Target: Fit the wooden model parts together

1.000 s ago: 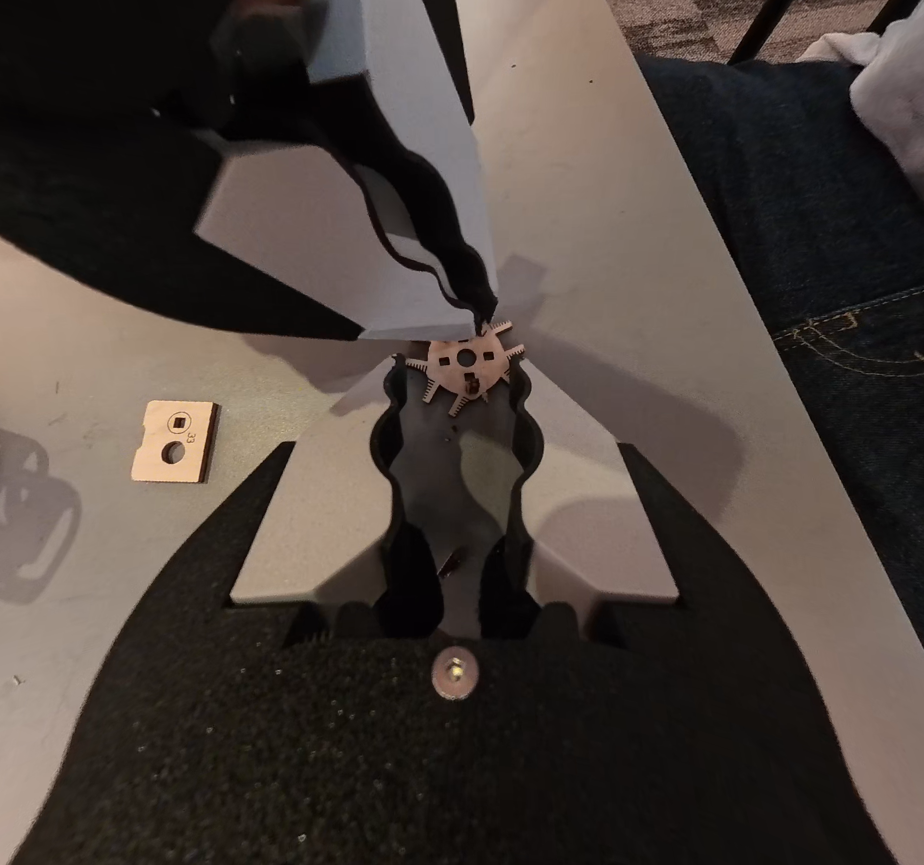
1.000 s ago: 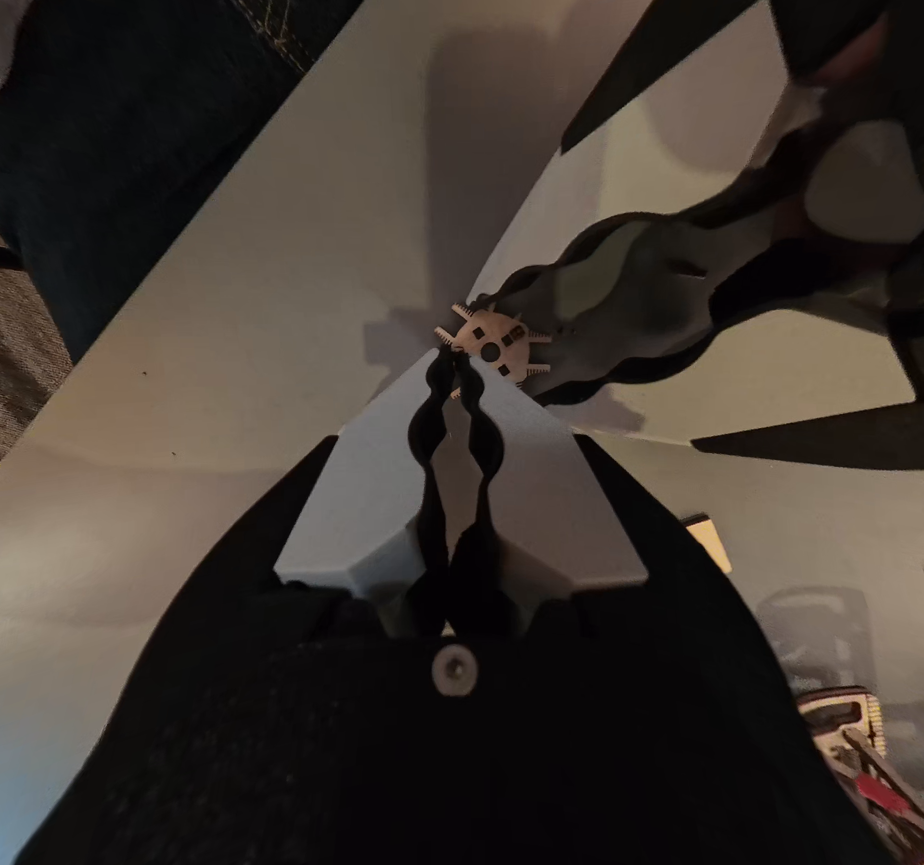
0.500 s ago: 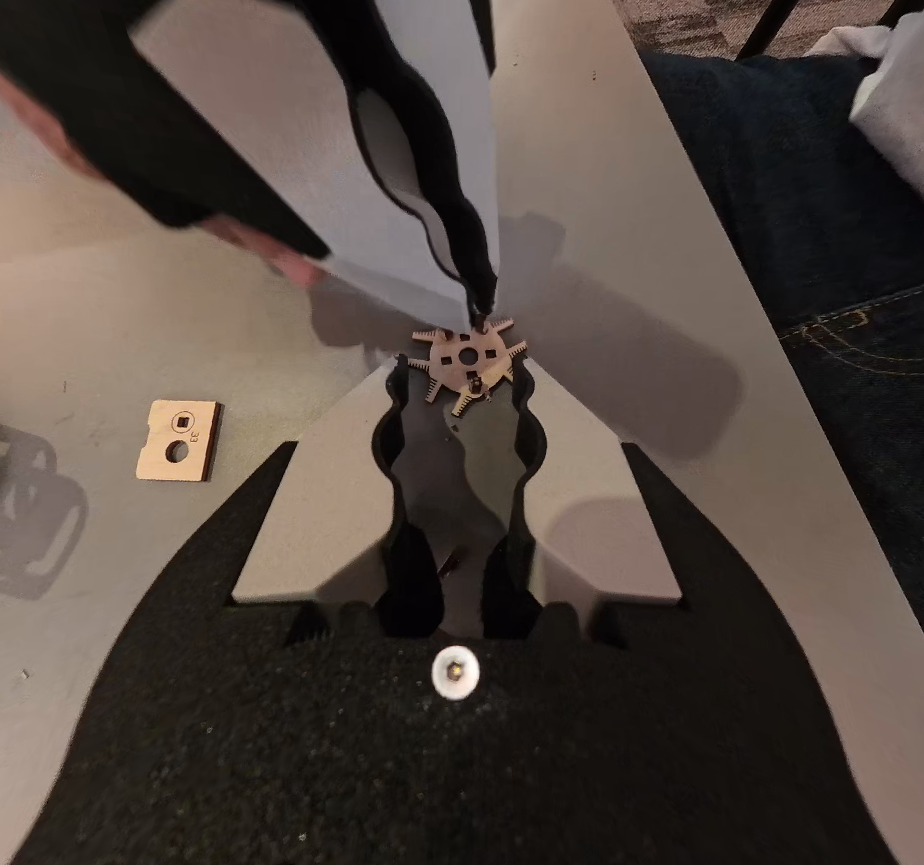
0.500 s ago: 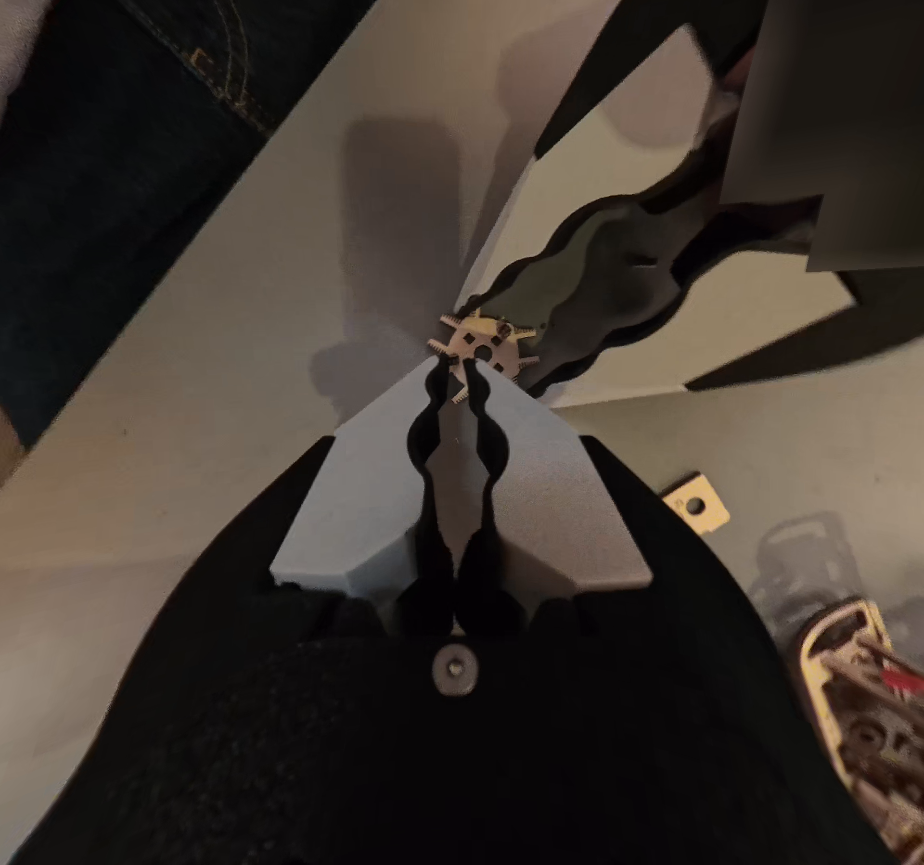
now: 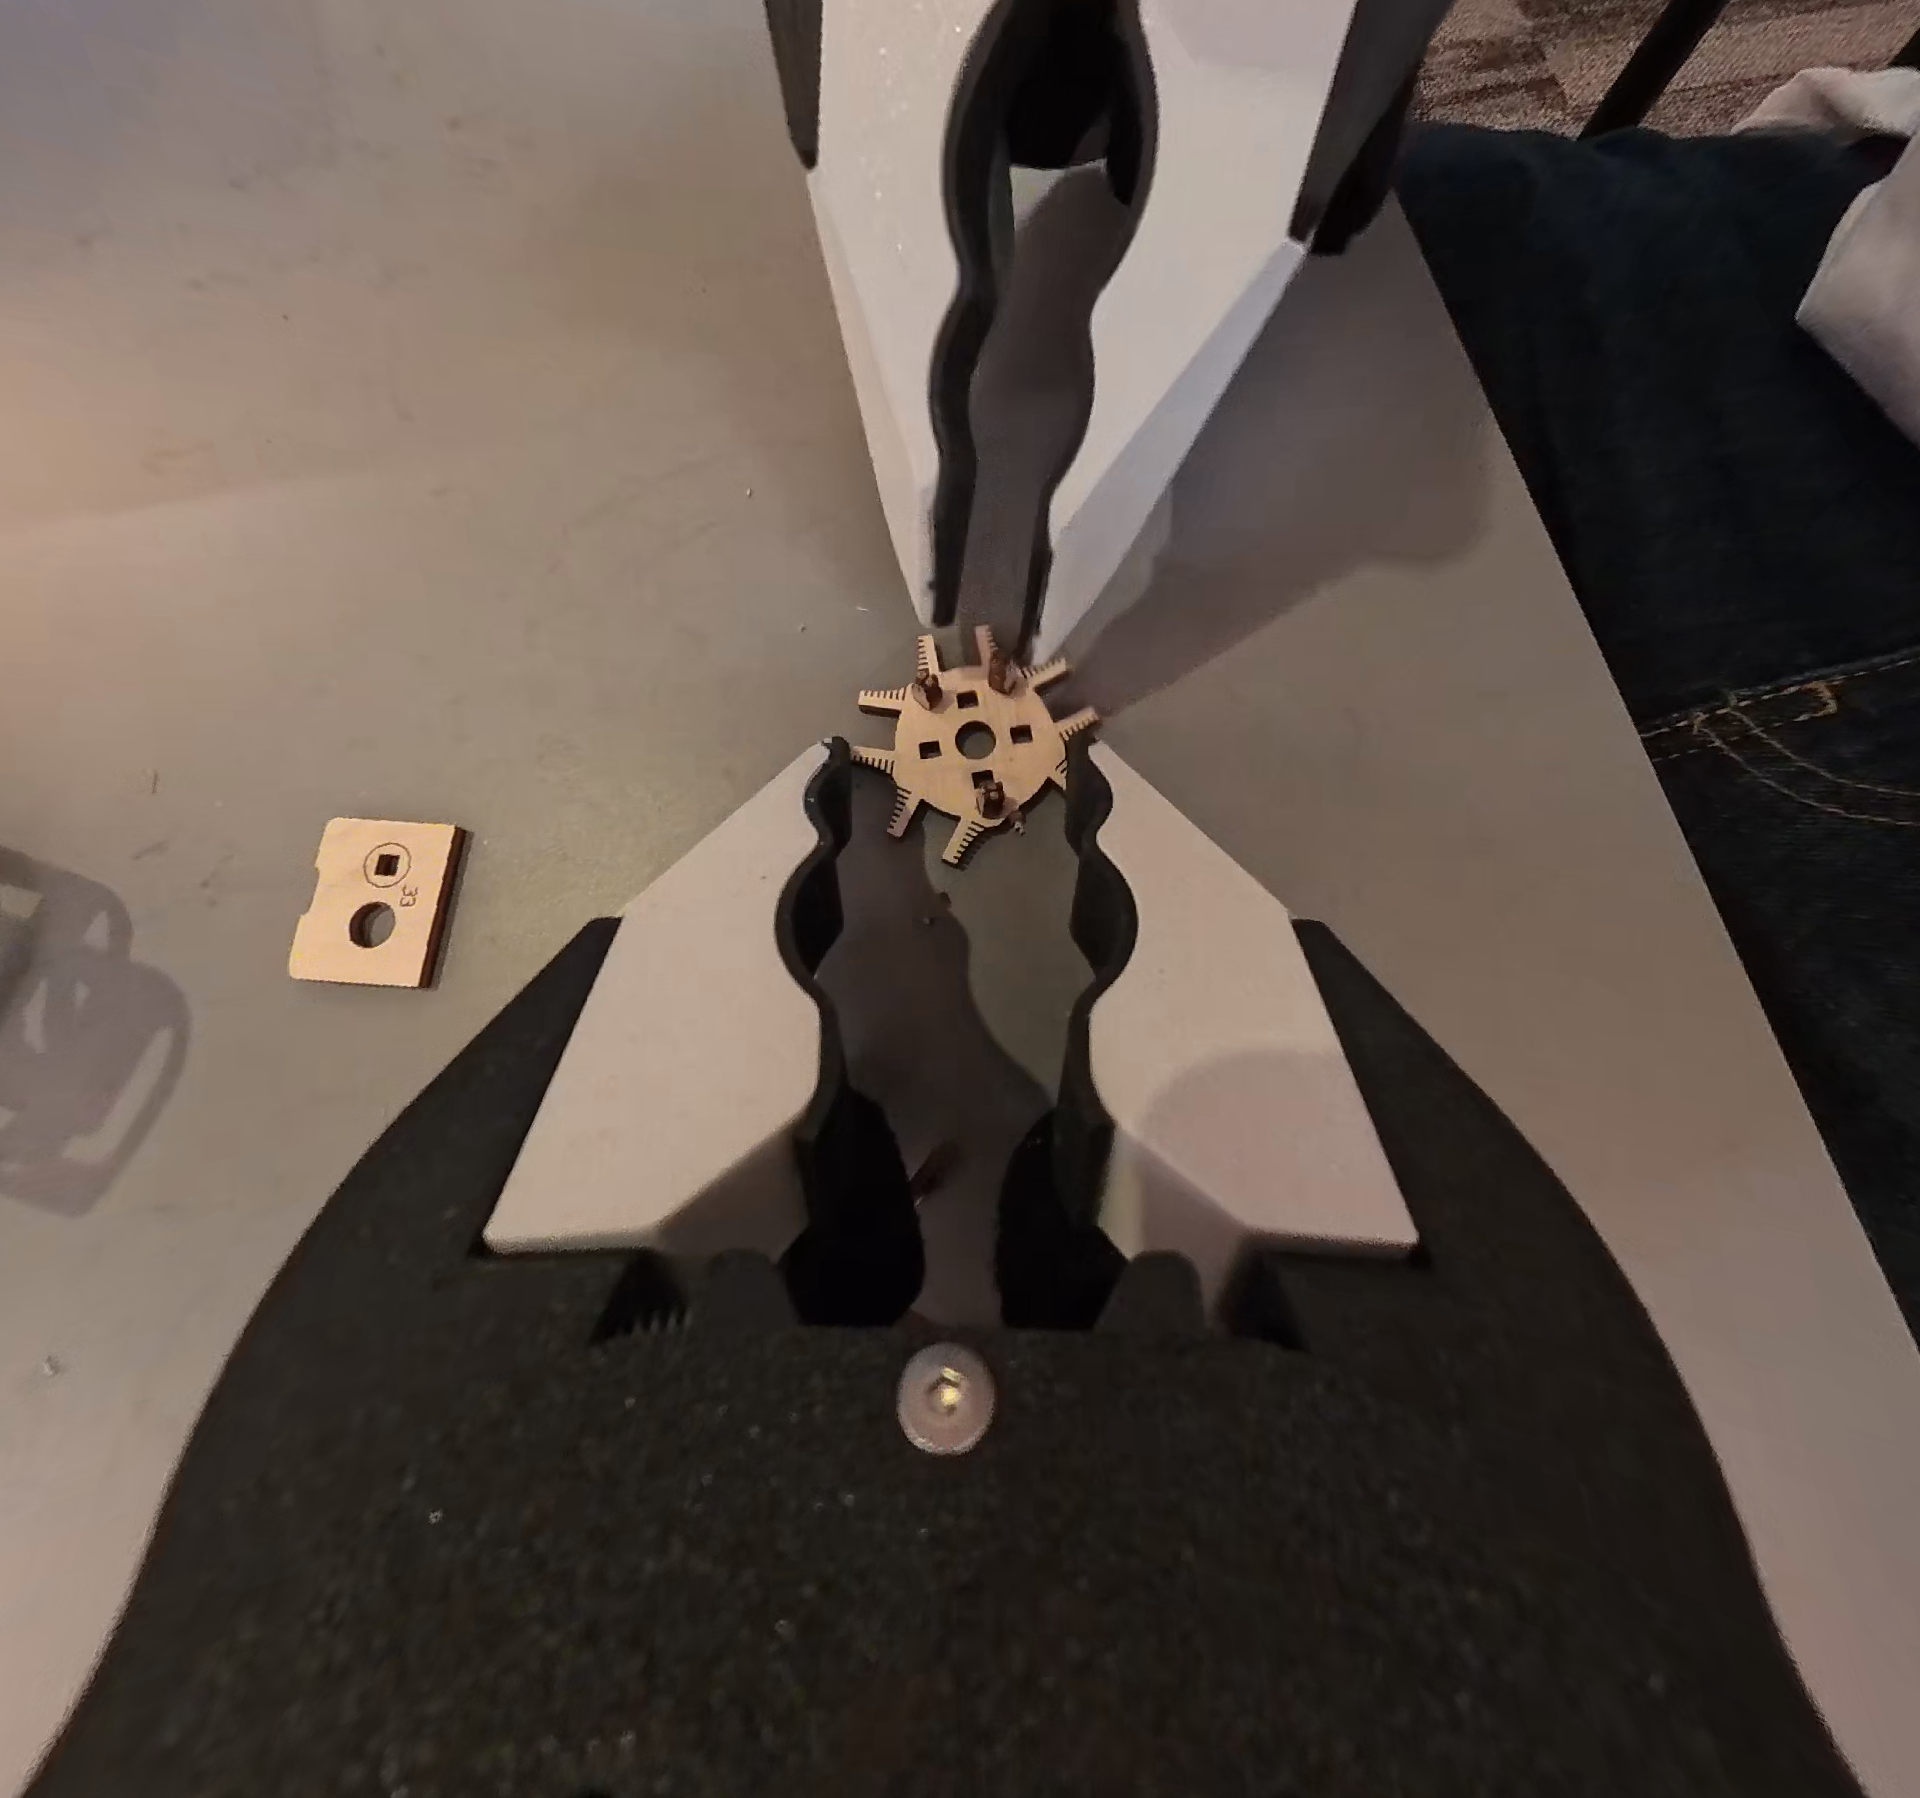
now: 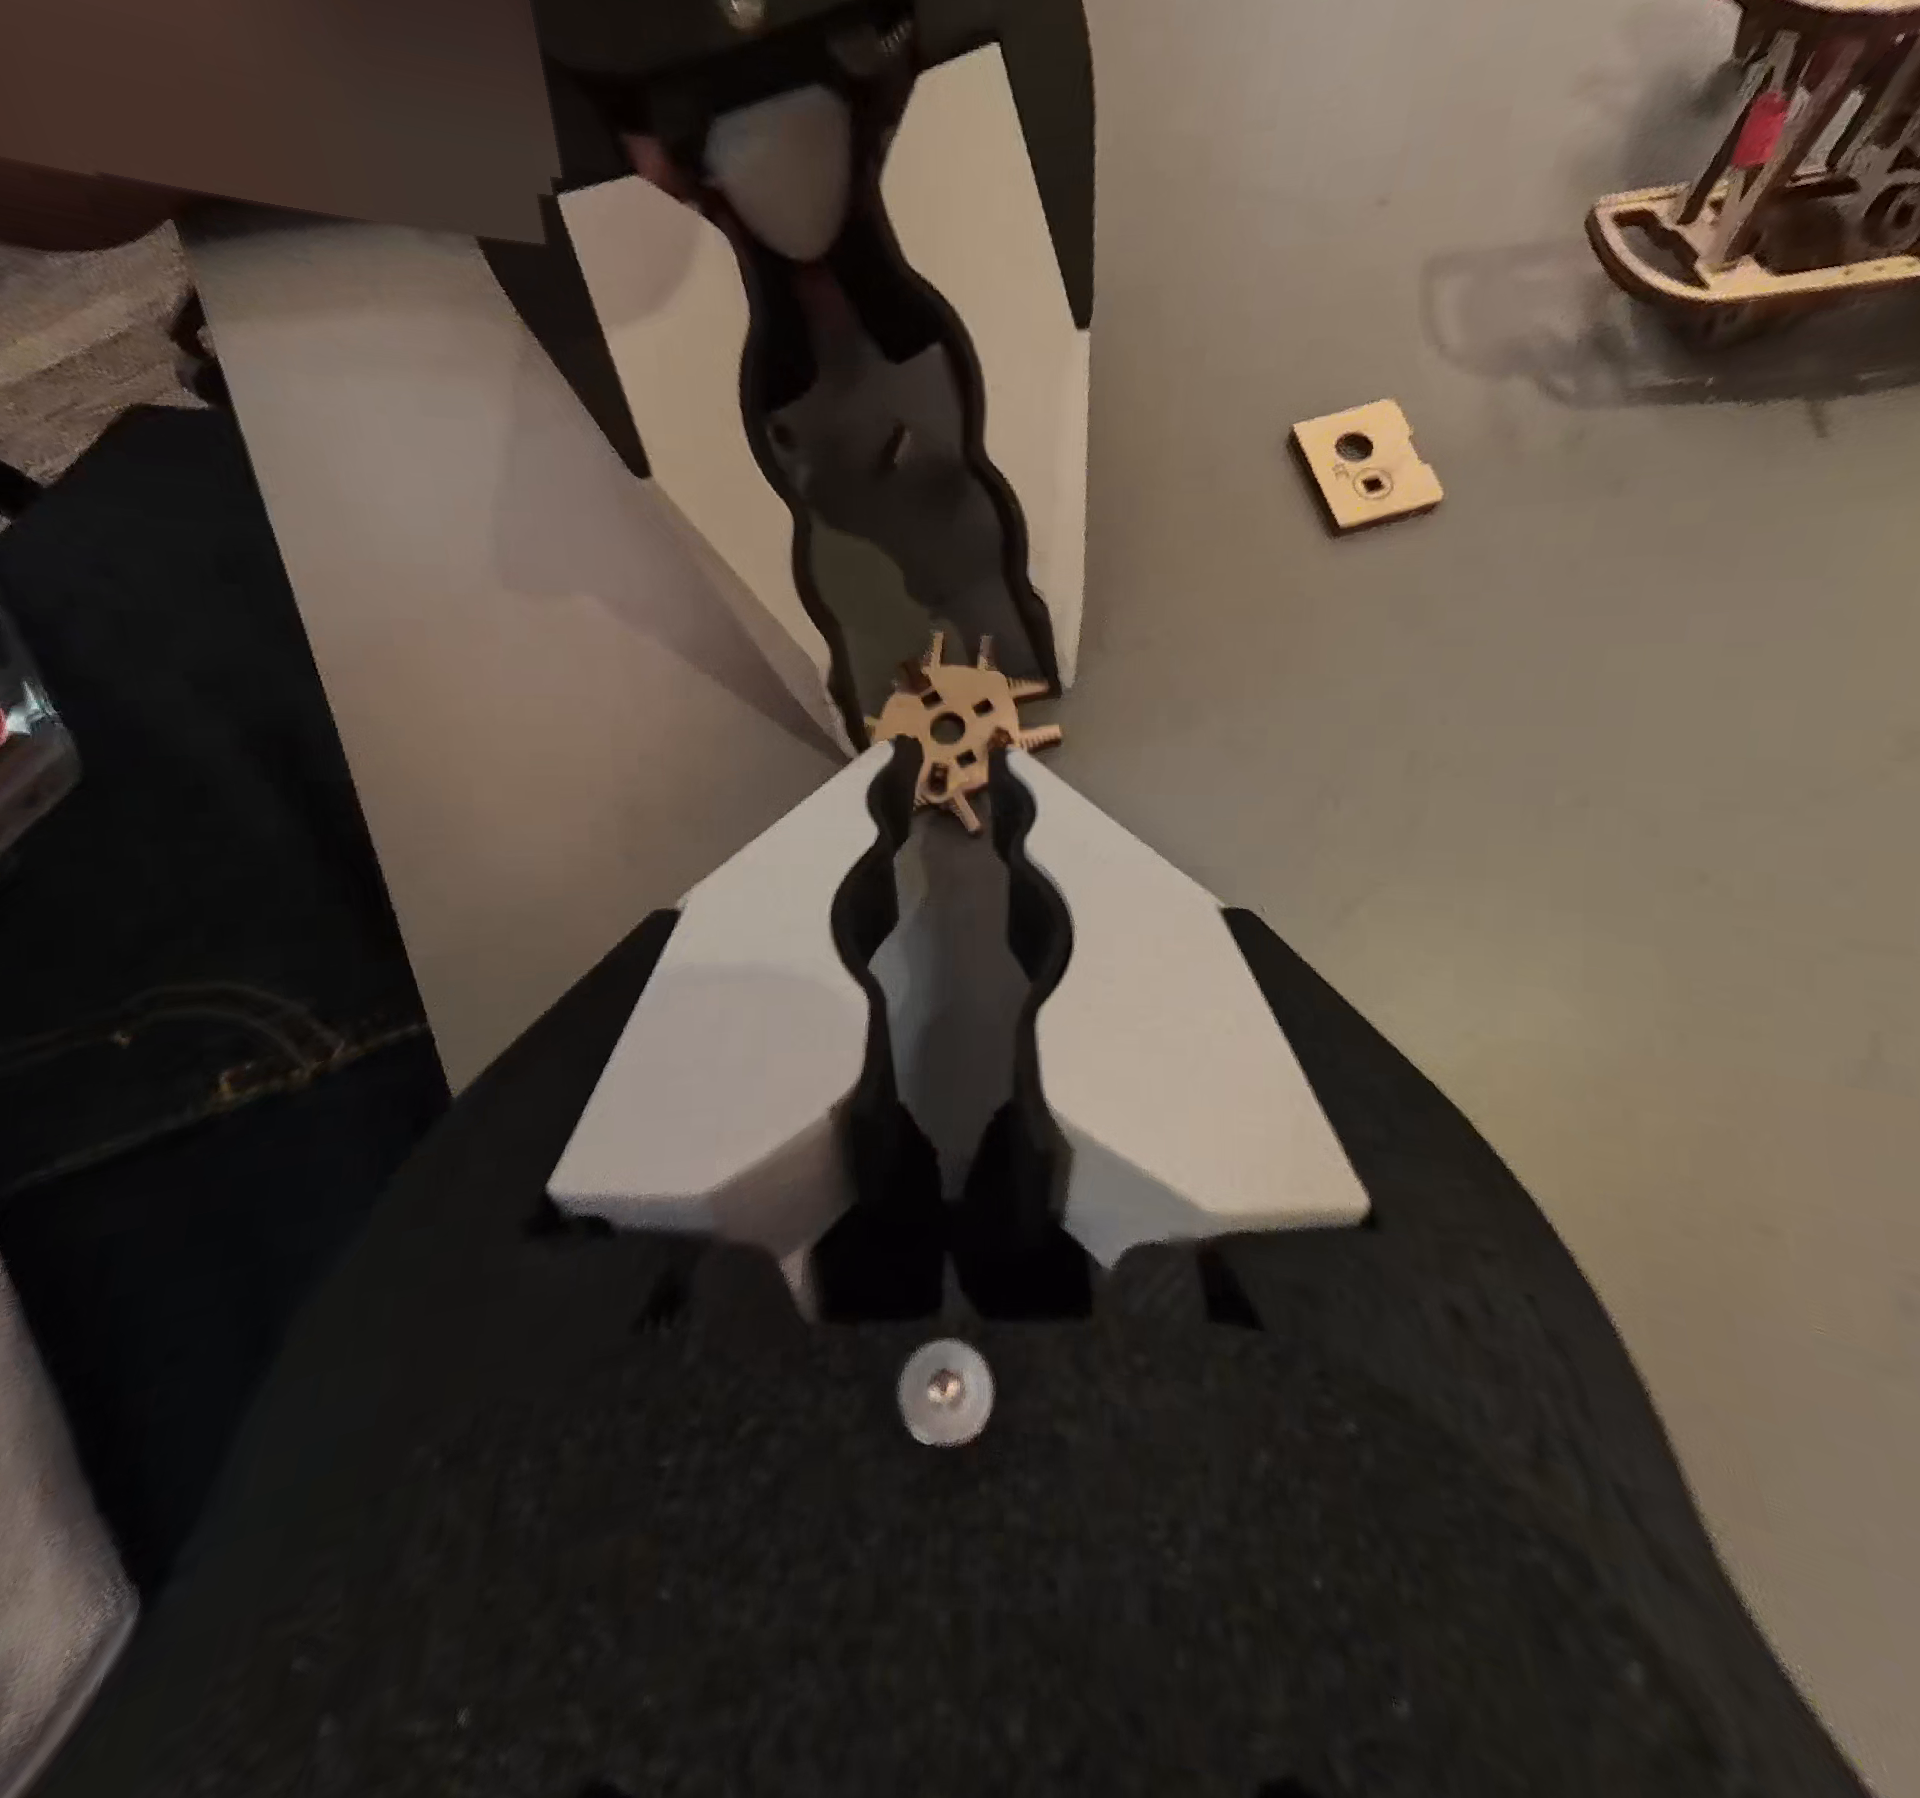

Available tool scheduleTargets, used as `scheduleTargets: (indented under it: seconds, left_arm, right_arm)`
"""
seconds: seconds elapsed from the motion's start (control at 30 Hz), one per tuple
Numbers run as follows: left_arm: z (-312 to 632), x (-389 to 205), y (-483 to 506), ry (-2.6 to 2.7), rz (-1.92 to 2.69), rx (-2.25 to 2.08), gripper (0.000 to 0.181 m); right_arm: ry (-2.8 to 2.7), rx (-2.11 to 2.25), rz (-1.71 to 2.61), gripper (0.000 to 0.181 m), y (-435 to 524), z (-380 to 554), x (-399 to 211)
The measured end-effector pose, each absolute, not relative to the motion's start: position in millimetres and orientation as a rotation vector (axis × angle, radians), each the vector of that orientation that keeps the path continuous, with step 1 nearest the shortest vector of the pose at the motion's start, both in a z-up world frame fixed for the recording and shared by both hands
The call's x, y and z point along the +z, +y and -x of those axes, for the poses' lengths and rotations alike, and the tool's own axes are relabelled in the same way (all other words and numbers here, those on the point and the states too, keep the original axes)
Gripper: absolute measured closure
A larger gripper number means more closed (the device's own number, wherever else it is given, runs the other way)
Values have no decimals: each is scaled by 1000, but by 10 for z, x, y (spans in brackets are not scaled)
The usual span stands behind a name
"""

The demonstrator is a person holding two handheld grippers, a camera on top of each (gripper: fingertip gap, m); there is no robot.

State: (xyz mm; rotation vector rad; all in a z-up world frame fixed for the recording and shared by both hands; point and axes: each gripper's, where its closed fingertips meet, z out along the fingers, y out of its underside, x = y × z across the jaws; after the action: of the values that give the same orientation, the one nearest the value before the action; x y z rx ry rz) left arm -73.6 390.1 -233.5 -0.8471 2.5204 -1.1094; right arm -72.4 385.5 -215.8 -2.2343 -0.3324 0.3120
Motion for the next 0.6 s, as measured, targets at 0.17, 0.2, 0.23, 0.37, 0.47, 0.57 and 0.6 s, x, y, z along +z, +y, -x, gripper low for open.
scheduleTargets:
  seconds: [0.17, 0.2, 0.23, 0.37, 0.47, 0.57, 0.6]
  left_arm:
    - [734, -2336, 3900, 2517, 849, -1107, 142]
    - [734, -2335, 3900, 2517, 849, -1107, 142]
    - [733, -2335, 3899, 2517, 849, -1107, 142]
    - [733, -2335, 3900, 2518, 850, -1108, 142]
    - [734, -2335, 3899, 2518, 850, -1108, 142]
    - [733, -2336, 3899, 2519, 852, -1109, 142]
    - [733, -2336, 3899, 2519, 853, -1110, 142]
  right_arm:
    - [-338, 242, 2236, 177, 3858, 752, -2214]
    - [-337, 226, 2234, 177, 3862, 743, -2208]
    - [-339, 215, 2234, 177, 3863, 739, -2208]
    - [-367, 176, 2240, 178, 3854, 748, -2238]
    - [-365, 198, 2247, 179, 3849, 747, -2246]
    - [-420, 130, 2263, 180, 3838, 757, -2261]
    - [-436, 107, 2258, 179, 3838, 758, -2264]
